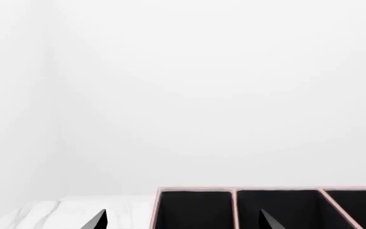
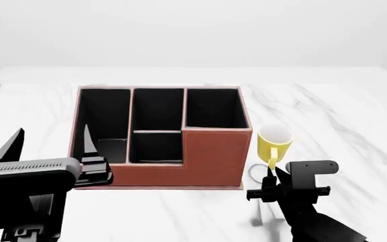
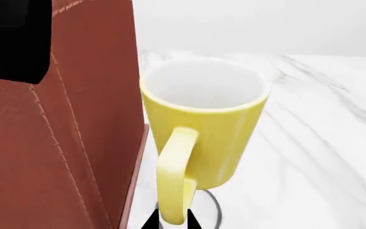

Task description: Pick up the yellow and white mug and place it to the right of the caddy.

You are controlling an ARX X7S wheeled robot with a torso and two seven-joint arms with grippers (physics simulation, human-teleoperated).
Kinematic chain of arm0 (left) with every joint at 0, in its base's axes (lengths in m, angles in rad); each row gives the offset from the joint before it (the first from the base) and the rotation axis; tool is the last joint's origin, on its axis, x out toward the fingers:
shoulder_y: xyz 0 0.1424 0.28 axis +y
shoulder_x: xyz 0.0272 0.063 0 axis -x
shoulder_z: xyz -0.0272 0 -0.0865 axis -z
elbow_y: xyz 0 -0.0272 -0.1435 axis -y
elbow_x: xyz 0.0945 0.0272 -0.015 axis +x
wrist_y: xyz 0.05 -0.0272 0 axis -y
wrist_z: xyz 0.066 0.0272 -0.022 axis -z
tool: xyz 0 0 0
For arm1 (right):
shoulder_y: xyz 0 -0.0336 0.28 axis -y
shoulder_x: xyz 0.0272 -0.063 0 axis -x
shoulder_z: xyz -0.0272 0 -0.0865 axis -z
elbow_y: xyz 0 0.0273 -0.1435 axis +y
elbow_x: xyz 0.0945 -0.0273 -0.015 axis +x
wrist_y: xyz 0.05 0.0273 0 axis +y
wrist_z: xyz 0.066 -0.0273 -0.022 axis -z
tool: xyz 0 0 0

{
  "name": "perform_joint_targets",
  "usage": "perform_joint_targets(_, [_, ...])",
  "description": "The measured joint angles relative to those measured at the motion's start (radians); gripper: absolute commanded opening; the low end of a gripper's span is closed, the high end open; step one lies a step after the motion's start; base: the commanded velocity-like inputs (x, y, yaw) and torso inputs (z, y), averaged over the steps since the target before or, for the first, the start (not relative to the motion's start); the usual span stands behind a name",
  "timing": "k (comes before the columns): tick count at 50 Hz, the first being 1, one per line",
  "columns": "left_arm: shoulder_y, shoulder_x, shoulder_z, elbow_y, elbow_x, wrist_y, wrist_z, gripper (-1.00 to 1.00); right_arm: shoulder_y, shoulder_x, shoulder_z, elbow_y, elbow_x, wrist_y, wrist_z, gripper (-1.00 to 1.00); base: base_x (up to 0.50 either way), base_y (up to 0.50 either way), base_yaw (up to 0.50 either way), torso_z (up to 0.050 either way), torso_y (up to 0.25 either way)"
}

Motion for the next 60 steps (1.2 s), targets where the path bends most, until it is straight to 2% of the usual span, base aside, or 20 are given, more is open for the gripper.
perform_joint_targets(25, [0.003, -0.008, -0.002, 0.002, -0.01, 0.005, -0.008, 1.0, -0.016, -0.084, 0.005, 0.164, 0.036, -0.002, -0.1, -1.0, 0.0, 0.0, 0.0, 0.0, 0.001])
perform_joint_targets(55, [0.011, -0.017, -0.006, -0.002, -0.021, 0.018, -0.015, 1.0, -0.045, -0.112, 0.008, 0.225, 0.058, 0.018, -0.125, -1.0, 0.0, 0.0, 0.0, 0.0, 0.0])
perform_joint_targets(56, [0.011, -0.017, -0.006, -0.002, -0.022, 0.018, -0.016, 1.0, -0.045, -0.112, 0.008, 0.225, 0.057, 0.018, -0.125, 1.0, 0.0, 0.0, 0.0, 0.0, 0.01])
perform_joint_targets(60, [0.011, -0.018, -0.006, -0.001, -0.023, 0.019, -0.017, 1.0, -0.046, -0.111, 0.012, 0.223, 0.049, 0.02, -0.125, 1.0, 0.0, 0.0, 0.0, 0.0, 0.0])
